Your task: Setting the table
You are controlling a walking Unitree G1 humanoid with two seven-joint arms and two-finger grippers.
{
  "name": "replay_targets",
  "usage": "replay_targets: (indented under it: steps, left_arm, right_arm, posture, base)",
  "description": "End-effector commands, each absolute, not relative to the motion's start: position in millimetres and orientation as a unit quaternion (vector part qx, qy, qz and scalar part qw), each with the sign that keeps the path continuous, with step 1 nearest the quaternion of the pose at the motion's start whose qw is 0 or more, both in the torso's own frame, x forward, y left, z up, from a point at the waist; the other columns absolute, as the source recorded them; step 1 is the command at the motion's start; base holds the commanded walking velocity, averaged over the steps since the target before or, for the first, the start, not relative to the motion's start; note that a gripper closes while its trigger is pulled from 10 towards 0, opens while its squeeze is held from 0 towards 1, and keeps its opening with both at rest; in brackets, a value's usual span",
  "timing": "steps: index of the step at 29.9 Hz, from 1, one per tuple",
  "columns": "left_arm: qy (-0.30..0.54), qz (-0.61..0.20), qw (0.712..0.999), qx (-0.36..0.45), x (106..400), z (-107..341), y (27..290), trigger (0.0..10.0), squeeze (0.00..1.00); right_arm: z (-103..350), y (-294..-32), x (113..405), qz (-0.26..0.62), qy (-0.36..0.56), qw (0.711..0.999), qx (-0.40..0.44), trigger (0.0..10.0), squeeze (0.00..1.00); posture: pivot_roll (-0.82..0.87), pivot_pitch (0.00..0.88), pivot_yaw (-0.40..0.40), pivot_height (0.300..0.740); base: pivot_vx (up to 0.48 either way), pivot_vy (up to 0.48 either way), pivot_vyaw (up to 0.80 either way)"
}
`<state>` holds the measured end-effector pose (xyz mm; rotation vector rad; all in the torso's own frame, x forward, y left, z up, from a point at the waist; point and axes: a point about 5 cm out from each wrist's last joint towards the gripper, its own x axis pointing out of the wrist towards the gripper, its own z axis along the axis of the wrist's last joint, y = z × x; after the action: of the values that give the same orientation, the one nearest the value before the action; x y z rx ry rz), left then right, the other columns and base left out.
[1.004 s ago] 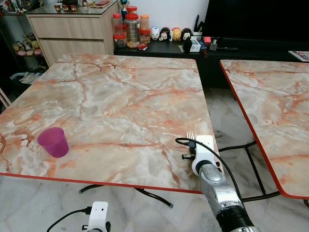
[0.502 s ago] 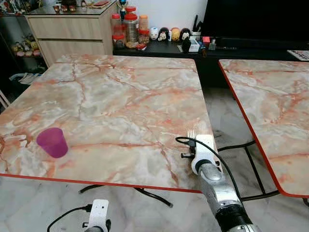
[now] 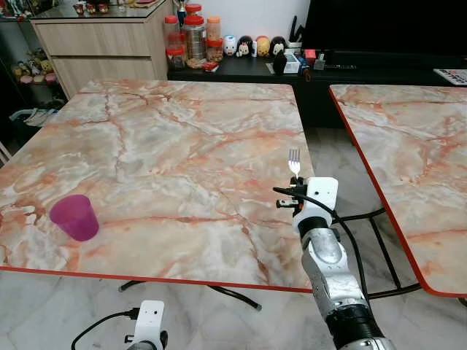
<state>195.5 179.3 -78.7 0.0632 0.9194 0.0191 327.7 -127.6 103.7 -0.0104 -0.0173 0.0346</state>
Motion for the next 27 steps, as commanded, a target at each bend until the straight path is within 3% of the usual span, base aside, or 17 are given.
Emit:
replay_targets:
  steps: [1,27]
  left_arm:
    - [0.448,0.014,0.893,0.037,195,-79,180,10.0,0.00]
    - [0.449,0.020,0.892,0.043,190,-81,182,10.0,0.00]
  right_arm:
    - [108,-128,327,0.018,-0.024,0.999,-0.016,10.0,0.00]
    - [90,-149,315,-0.003,-0.022,0.999,-0.041,10.0,0.00]
  posture:
    - [-0.05,0.000,-0.017,0.725]
    - [-0.05,0.000,-0.022,0.725]
  base:
    - [0.000,0.000,0.00]
    - [0.000,-0.226,0.00]
